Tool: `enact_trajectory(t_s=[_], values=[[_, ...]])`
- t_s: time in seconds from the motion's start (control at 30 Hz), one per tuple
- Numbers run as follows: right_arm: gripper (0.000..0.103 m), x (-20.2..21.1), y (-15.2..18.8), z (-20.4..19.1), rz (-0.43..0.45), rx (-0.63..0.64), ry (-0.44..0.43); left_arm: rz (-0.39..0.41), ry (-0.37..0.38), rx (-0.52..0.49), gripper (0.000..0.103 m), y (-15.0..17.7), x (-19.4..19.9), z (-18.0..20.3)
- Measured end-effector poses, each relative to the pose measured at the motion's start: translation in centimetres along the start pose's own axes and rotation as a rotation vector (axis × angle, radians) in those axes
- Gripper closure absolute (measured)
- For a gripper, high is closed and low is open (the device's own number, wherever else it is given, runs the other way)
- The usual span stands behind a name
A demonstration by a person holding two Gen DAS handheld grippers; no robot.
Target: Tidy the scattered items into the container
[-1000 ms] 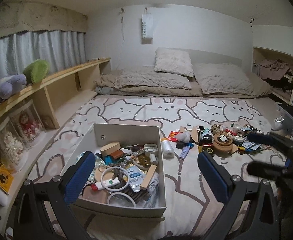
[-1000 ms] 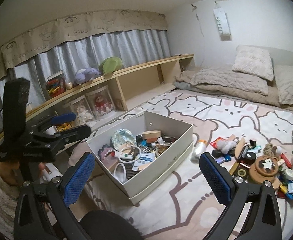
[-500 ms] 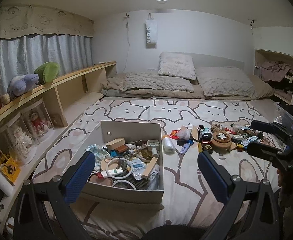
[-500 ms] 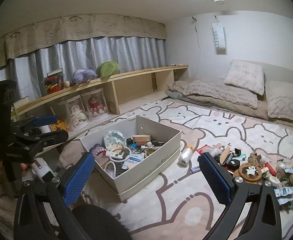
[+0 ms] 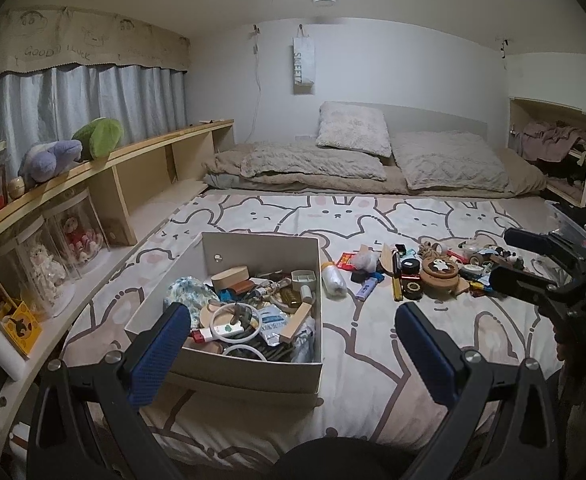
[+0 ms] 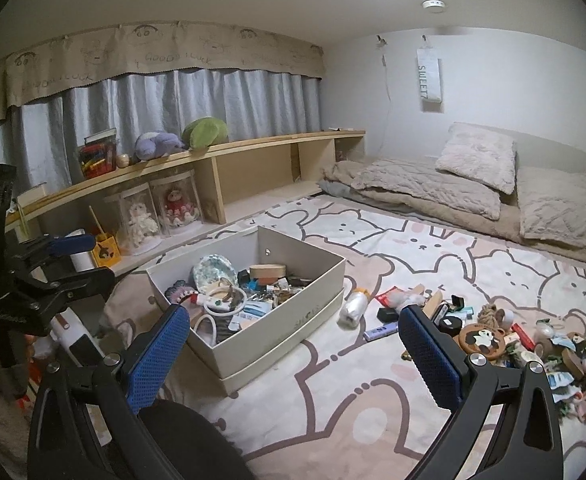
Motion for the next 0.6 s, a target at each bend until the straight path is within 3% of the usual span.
enact_trajectory(t_s=[0.6], values=[[0.0,-0.3,0.4,-0.36,-0.018,0.019,0.011,0.006,-0.007,0.011,0.0,0.5,-0.09,-0.31]])
Point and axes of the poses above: each gripper's, at about its wrist camera, not at the fingertips, and x roughly against the way its jaws point, z to its right, y to its underside, the point moved 10 cm from there along -x, roughly the way its jaws point, and after that the axes turned 3 degrees about -x, right-handed, at the moved point
